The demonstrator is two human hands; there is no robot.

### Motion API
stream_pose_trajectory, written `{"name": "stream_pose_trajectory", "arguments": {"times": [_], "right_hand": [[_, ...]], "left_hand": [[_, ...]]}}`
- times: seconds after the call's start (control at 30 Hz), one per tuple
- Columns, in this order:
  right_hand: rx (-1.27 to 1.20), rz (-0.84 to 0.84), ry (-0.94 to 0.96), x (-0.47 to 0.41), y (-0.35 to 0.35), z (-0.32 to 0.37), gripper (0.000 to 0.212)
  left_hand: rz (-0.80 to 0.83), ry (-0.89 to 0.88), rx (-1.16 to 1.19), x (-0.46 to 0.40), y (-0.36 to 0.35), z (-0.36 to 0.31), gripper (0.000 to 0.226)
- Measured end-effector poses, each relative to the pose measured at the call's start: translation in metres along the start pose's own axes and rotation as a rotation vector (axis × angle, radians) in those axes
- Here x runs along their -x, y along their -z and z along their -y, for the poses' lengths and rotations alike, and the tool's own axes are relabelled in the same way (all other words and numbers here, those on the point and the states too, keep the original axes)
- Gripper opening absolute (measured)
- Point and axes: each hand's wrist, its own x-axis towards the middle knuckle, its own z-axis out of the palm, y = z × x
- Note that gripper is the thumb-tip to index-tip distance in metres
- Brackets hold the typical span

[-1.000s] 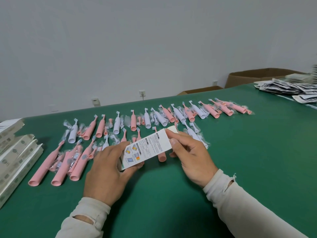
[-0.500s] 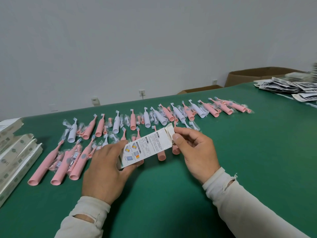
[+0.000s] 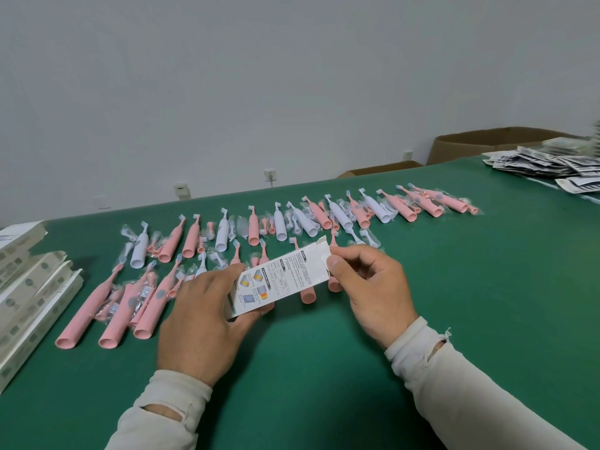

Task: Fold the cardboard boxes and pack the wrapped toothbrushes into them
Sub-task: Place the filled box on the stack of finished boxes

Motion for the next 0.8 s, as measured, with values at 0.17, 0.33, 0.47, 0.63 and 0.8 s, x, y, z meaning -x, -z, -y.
{"name": "stream_pose_trajectory", "arguments": {"times": [0.17,0.33,0.47,0.63,0.8], "right_hand": [[-0.001,0.015,-0.012,-0.0019,0.0017,-0.0033,0.013],[0.002,0.034,-0.02,-0.0034,0.0038,-0.0063,0.014],[0.006,0.031,-0.029,-0.0037,0.0038,-0.007,0.01],[0.0,0.024,-0.043,-0.0041,0.0031,-0.0061,0.009],[0.015,0.024,-0.045,-0.0041,0.0035,-0.0061,0.009]], "left_hand": [[0.016,0.003,-0.009,0.0007,-0.0002,0.0002,0.065],[0.019,0.005,-0.01,0.0009,-0.0008,0.0007,0.064],[0.016,0.001,-0.012,0.0009,-0.0015,0.0004,0.064],[0.016,0.0,-0.021,0.001,-0.0019,0.0003,0.065],[0.024,-0.001,-0.025,0.0008,-0.0012,-0.0005,0.067]]}}
